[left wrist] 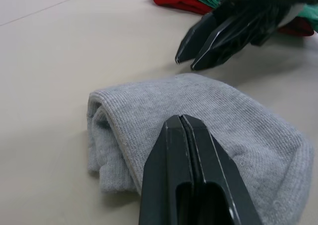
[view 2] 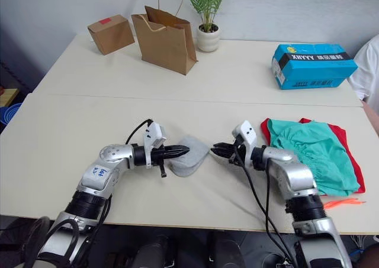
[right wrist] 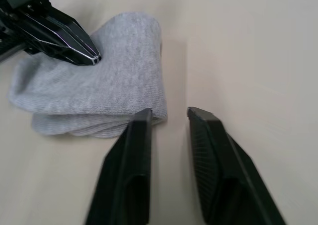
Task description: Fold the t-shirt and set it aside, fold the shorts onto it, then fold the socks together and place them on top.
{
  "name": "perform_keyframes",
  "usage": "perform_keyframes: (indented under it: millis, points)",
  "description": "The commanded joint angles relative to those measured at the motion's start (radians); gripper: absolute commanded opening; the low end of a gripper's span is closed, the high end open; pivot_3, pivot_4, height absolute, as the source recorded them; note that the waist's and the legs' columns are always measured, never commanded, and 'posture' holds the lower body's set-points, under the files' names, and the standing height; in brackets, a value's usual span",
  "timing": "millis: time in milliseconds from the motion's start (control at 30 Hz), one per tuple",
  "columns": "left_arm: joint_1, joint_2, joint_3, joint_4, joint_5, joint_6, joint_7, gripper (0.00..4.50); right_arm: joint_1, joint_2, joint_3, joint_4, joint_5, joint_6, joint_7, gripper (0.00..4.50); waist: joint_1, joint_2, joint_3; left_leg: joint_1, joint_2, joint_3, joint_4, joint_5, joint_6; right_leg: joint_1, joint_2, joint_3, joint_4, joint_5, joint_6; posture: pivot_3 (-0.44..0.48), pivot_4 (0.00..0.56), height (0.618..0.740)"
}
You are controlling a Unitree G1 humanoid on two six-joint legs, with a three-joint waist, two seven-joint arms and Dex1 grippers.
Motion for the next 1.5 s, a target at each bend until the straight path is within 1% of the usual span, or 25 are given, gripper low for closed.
perform_keyframes:
  millis: [33,167,233,300,433,533,567,767,867,933,1033,1067,1100,1133,1200,1233,1300,1400,1433,1500]
  points:
    - [-0.003,0.014,0.013,0.011,0.007,-0.030,-0.017,0.00,-0.120,-0.032,0.041,0.074,0.016,0.159,0.068,2.35,0.001,0.000,0.000,0.000,0.000,0.000,0.000,0.000,0.000,0.000,0.000,0.000,0.000,0.000,0.000,0.000,0.150,0.740]
    - [0.006,0.019,0.008,0.006,0.010,-0.039,-0.025,0.00,-0.256,0.014,0.076,0.222,0.023,0.287,0.112,3.74,0.001,0.000,0.000,0.000,0.000,0.000,-0.001,0.000,0.000,0.000,0.000,0.000,0.000,0.000,0.000,0.000,0.150,0.740]
    - [0.014,0.020,0.006,0.001,0.013,-0.042,-0.025,0.00,-0.302,0.038,0.114,0.285,0.002,0.302,0.145,4.42,0.001,0.000,0.000,0.000,0.000,0.000,0.000,0.000,0.000,0.000,0.000,0.000,0.000,0.000,0.000,0.000,0.150,0.740]
    - [0.022,0.021,0.005,-0.005,0.017,-0.044,-0.023,0.00,-0.339,0.065,0.167,0.343,-0.037,0.292,0.166,4.47,-0.001,0.000,0.000,-0.001,0.000,0.000,0.000,0.000,0.000,-0.001,0.000,0.000,0.000,0.000,0.000,0.000,0.150,0.740]
    - [0.029,0.019,0.006,-0.016,0.022,-0.043,-0.013,0.00,-0.406,0.140,0.189,0.447,-0.059,0.306,0.187,4.47,-0.003,0.000,0.000,0.000,0.000,0.000,0.000,0.000,0.000,-0.001,0.000,0.000,0.000,0.000,0.000,0.000,0.150,0.740]
    - [0.033,0.020,0.010,-0.022,0.023,-0.041,-0.006,0.00,-0.424,0.166,0.220,0.476,-0.090,0.312,0.206,3.92,-0.003,0.000,0.000,0.000,0.000,0.000,0.000,0.000,0.000,-0.001,0.000,0.000,0.002,0.000,0.000,0.000,0.150,0.740]
    - [0.036,0.022,0.012,-0.024,0.024,-0.042,-0.004,0.00,-0.425,0.170,0.217,0.477,-0.089,0.319,0.211,3.61,-0.002,0.000,0.000,0.000,0.000,0.000,0.000,0.000,0.000,-0.001,0.000,0.000,0.003,0.000,0.000,0.000,0.150,0.740]
    - [0.060,0.030,0.036,-0.034,0.013,-0.058,-0.005,0.00,-0.402,0.142,0.185,0.424,-0.073,0.350,0.232,1.53,0.000,0.000,0.000,-0.001,0.000,0.000,0.000,0.000,0.000,-0.001,0.000,0.000,0.003,0.000,0.000,0.000,0.150,0.740]
    - [0.072,0.031,0.067,-0.049,-0.024,-0.059,-0.021,0.00,-0.359,0.096,0.147,0.314,-0.044,0.381,0.227,0.40,0.000,0.000,0.000,-0.001,0.000,0.000,0.000,0.000,0.000,-0.001,0.000,0.000,0.003,0.000,0.000,0.000,0.150,0.740]
    - [0.077,0.027,0.087,-0.066,-0.055,-0.051,-0.029,0.00,-0.336,0.071,0.127,0.244,-0.019,0.417,0.221,0.01,0.001,0.000,0.000,-0.002,0.000,0.000,0.000,0.000,0.000,-0.001,0.000,-0.001,0.003,0.000,0.000,0.000,0.150,0.740]
    - [0.088,0.034,0.147,-0.132,-0.155,0.024,-0.050,0.00,-0.270,-0.004,0.047,0.063,0.065,0.523,0.208,0.01,0.003,0.000,0.000,-0.003,0.000,0.000,-0.001,0.000,0.000,-0.001,-0.001,-0.001,0.002,0.000,0.000,0.000,0.150,0.740]
    - [0.094,0.040,0.173,-0.169,-0.198,0.065,-0.050,0.00,-0.239,-0.046,0.002,-0.020,0.107,0.573,0.206,0.01,0.003,0.000,0.000,-0.003,0.000,-0.001,-0.001,0.000,0.000,-0.001,-0.001,-0.001,0.002,0.000,0.000,0.000,0.150,0.740]
    - [0.103,0.053,0.188,-0.211,-0.237,0.112,-0.055,0.39,-0.210,-0.087,-0.041,-0.091,0.148,0.619,0.207,0.00,0.005,0.000,0.000,-0.003,0.000,-0.001,-0.001,0.000,0.000,-0.001,-0.001,-0.001,0.002,0.000,0.000,0.000,0.150,0.740]
    - [0.112,0.063,0.198,-0.243,-0.264,0.147,-0.057,0.55,-0.187,-0.115,-0.075,-0.143,0.180,0.654,0.203,0.00,0.005,0.000,0.000,-0.004,0.000,-0.002,-0.001,0.000,0.000,-0.001,-0.001,-0.002,0.001,0.000,0.000,0.000,0.150,0.740]
    - [0.139,0.115,0.206,-0.348,-0.272,0.177,-0.056,1.11,-0.119,-0.212,-0.245,-0.241,0.263,0.753,0.192,0.00,0.004,0.001,0.000,-0.003,0.000,-0.002,-0.002,-0.001,0.001,-0.001,-0.001,-0.002,0.000,0.000,0.000,0.000,0.150,0.740]
    - [0.154,0.122,0.222,-0.392,-0.288,0.199,-0.031,1.45,-0.079,-0.261,-0.340,-0.265,0.284,0.796,0.179,0.00,0.006,0.001,0.000,-0.004,0.000,-0.002,-0.003,-0.001,0.001,-0.001,-0.001,-0.002,-0.002,0.000,0.000,0.000,0.150,0.740]
    - [0.184,0.116,0.245,-0.443,-0.308,0.185,-0.013,2.02,-0.002,-0.357,-0.452,-0.286,0.293,0.798,0.166,0.00,0.014,0.001,0.000,-0.003,-0.001,-0.002,-0.003,-0.002,0.002,0.000,-0.001,-0.002,-0.004,0.000,0.000,0.000,0.150,0.740]
    - [0.230,0.116,0.245,-0.483,-0.319,0.135,-0.048,3.05,0.041,-0.491,-0.528,-0.226,0.268,0.773,0.137,0.00,0.017,0.001,0.000,-0.001,-0.001,-0.001,-0.003,-0.004,0.006,0.002,-0.001,-0.001,-0.007,0.000,0.000,0.000,0.150,0.740]
    - [0.243,0.116,0.242,-0.490,-0.333,0.138,-0.058,3.30,0.042,-0.533,-0.534,-0.187,0.260,0.760,0.136,0.00,0.015,0.001,0.000,-0.001,-0.001,-0.001,-0.003,-0.005,0.007,0.002,-0.001,-0.001,-0.007,0.000,0.000,0.000,0.150,0.740]
    - [0.263,0.112,0.233,-0.496,-0.338,0.133,-0.060,3.98,0.048,-0.617,-0.516,-0.099,0.232,0.702,0.151,0.00,0.014,0.001,0.000,0.000,-0.001,-0.001,-0.003,-0.004,0.007,0.002,-0.001,0.000,-0.006,0.001,-0.001,0.000,0.150,0.740]
